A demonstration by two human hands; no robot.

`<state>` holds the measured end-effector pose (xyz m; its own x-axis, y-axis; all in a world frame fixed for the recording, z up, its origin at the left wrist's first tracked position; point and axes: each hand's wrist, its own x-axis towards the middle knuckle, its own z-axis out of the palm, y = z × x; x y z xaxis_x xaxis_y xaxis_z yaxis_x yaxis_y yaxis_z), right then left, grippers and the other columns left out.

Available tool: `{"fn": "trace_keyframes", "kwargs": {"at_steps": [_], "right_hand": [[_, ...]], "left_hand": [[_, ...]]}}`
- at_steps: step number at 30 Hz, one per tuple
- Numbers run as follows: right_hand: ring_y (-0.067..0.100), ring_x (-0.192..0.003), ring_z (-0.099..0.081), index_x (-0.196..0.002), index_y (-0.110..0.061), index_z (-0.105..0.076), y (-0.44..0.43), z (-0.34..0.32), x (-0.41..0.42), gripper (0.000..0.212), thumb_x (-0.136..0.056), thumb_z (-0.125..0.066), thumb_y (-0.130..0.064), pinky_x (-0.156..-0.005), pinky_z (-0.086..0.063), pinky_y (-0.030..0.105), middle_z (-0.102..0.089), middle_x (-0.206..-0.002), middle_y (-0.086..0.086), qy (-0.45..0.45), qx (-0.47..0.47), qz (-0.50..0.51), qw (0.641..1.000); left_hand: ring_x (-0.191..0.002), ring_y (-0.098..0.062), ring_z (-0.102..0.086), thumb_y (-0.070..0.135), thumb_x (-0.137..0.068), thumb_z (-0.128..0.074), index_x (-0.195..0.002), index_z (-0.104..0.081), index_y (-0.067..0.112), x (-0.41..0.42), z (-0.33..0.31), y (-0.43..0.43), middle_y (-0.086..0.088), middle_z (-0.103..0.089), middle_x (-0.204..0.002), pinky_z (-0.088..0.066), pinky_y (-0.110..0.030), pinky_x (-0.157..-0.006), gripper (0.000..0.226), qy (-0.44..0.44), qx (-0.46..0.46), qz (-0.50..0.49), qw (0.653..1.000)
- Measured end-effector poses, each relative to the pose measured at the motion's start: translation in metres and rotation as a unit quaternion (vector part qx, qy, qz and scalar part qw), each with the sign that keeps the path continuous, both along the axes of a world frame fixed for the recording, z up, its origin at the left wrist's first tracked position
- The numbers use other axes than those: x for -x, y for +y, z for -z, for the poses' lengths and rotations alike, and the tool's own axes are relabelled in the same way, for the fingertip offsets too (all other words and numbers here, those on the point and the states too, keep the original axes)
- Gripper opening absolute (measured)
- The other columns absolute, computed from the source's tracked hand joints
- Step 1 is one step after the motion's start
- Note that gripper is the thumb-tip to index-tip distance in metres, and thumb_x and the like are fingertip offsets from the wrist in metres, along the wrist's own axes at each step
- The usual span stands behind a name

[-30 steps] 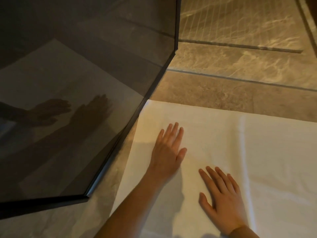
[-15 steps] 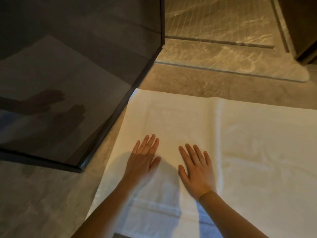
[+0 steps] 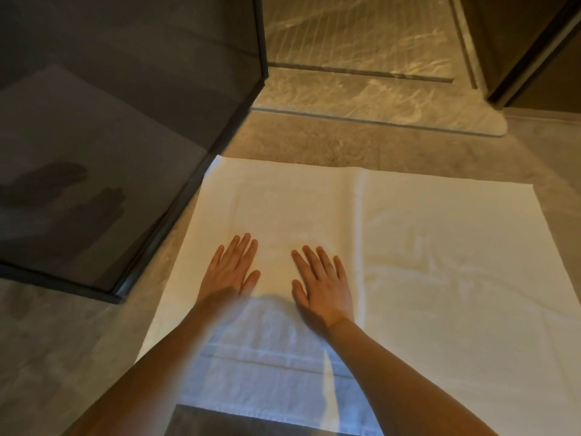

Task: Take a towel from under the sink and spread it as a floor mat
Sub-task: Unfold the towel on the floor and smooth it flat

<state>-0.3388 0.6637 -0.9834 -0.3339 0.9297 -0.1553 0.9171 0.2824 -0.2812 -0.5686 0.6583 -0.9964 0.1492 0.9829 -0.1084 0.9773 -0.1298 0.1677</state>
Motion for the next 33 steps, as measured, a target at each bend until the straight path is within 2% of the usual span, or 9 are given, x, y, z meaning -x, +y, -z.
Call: {"fn": "trace_keyframes", "kwargs": {"at_steps": [4, 8, 10, 13, 16, 18, 24, 28, 33], "right_hand": [[0.013, -0.149, 0.005, -0.154, -0.037, -0.006, -0.001, -0.001, -0.002, 0.057, -0.098, -0.016, -0.048, -0.116, 0.02, 0.033, -0.009, -0.163, -0.009, 0.025, 0.0, -0.004, 1.0], [0.017, -0.15, -0.008, -0.154, -0.027, -0.02, -0.001, -0.009, -0.006, 0.054, -0.101, -0.027, -0.036, -0.122, 0.003, 0.035, -0.022, -0.161, -0.002, 0.086, -0.017, 0.001, 0.996], [0.019, -0.149, -0.014, -0.153, -0.021, -0.026, 0.003, -0.018, -0.01, 0.052, -0.103, -0.031, -0.032, -0.122, -0.004, 0.035, -0.027, -0.159, 0.002, 0.107, -0.036, 0.01, 0.994], [0.018, -0.15, -0.01, -0.154, -0.02, -0.021, 0.024, -0.031, -0.027, 0.051, -0.104, -0.026, -0.033, -0.122, -0.003, 0.035, -0.022, -0.16, 0.001, 0.085, -0.051, 0.02, 0.995], [0.017, -0.15, -0.006, -0.155, -0.023, -0.015, 0.056, -0.052, -0.062, 0.052, -0.105, -0.026, -0.034, -0.122, -0.004, 0.035, -0.016, -0.162, -0.002, 0.051, -0.058, 0.031, 0.997], [0.019, -0.15, -0.011, -0.154, -0.021, -0.018, 0.077, -0.078, -0.091, 0.052, -0.105, -0.031, -0.031, -0.121, -0.008, 0.035, -0.018, -0.161, 0.001, 0.06, -0.052, 0.048, 0.996], [0.017, -0.146, -0.023, -0.152, -0.021, -0.027, 0.108, -0.156, -0.171, 0.05, -0.104, -0.037, -0.028, -0.114, -0.017, 0.024, -0.026, -0.159, 0.002, 0.066, -0.038, 0.109, 0.991], [0.015, -0.145, -0.024, -0.153, -0.022, -0.026, 0.117, -0.156, -0.211, 0.05, -0.104, -0.036, -0.028, -0.112, -0.021, 0.023, -0.025, -0.159, -0.001, 0.064, -0.002, 0.12, 0.991], [0.019, -0.144, -0.028, -0.152, -0.02, -0.027, 0.129, -0.152, -0.272, 0.051, -0.103, -0.039, -0.027, -0.113, -0.024, 0.028, -0.027, -0.159, 0.001, 0.046, 0.004, 0.113, 0.993]], "left_hand": [[-0.145, -0.01, 0.014, 0.049, -0.098, -0.013, -0.153, 0.002, 0.024, -0.025, -0.013, 0.009, 0.005, 0.003, -0.162, 0.01, -0.035, -0.118, 0.063, 0.011, -0.008, -0.033, 0.999], [-0.149, -0.015, 0.002, 0.037, -0.102, -0.025, -0.155, -0.012, 0.019, -0.073, -0.034, 0.022, 0.001, -0.008, -0.163, 0.003, -0.038, -0.12, 0.057, -0.016, -0.05, 0.031, 0.998], [-0.15, -0.017, -0.003, 0.035, -0.102, -0.019, -0.155, -0.014, 0.017, -0.092, -0.043, 0.029, 0.001, -0.01, -0.163, -0.002, -0.04, -0.121, 0.056, -0.031, -0.061, 0.045, 0.997], [-0.15, -0.016, -0.003, 0.037, -0.1, -0.006, -0.155, -0.012, 0.018, -0.116, -0.049, 0.048, 0.002, -0.009, -0.163, -0.003, -0.039, -0.122, 0.059, -0.046, -0.077, 0.059, 0.994], [-0.15, -0.014, 0.0, 0.036, -0.102, -0.016, -0.155, -0.007, 0.019, -0.143, -0.046, 0.074, 0.003, -0.006, -0.163, 0.003, -0.035, -0.121, 0.056, -0.072, -0.074, 0.055, 0.993], [-0.15, -0.014, 0.002, 0.035, -0.103, -0.018, -0.155, -0.004, 0.02, -0.164, -0.047, 0.089, 0.003, -0.003, -0.164, 0.006, -0.034, -0.12, 0.056, -0.099, -0.053, 0.031, 0.993], [-0.15, -0.017, -0.002, 0.038, -0.103, -0.02, -0.155, -0.009, 0.018, -0.215, -0.065, 0.114, 0.001, -0.007, -0.163, 0.001, -0.037, -0.121, 0.057, -0.133, -0.022, 0.045, 0.99], [-0.15, -0.018, -0.006, 0.037, -0.103, -0.024, -0.155, -0.014, 0.02, -0.25, -0.071, 0.15, 0.0, -0.013, -0.163, -0.001, -0.039, -0.122, 0.056, -0.13, -0.047, 0.076, 0.988], [-0.15, -0.016, -0.001, 0.035, -0.104, -0.024, -0.155, -0.013, 0.02, -0.32, -0.072, 0.189, 0.001, -0.008, -0.164, 0.003, -0.036, -0.121, 0.055, -0.142, -0.058, 0.111, 0.982]]}}
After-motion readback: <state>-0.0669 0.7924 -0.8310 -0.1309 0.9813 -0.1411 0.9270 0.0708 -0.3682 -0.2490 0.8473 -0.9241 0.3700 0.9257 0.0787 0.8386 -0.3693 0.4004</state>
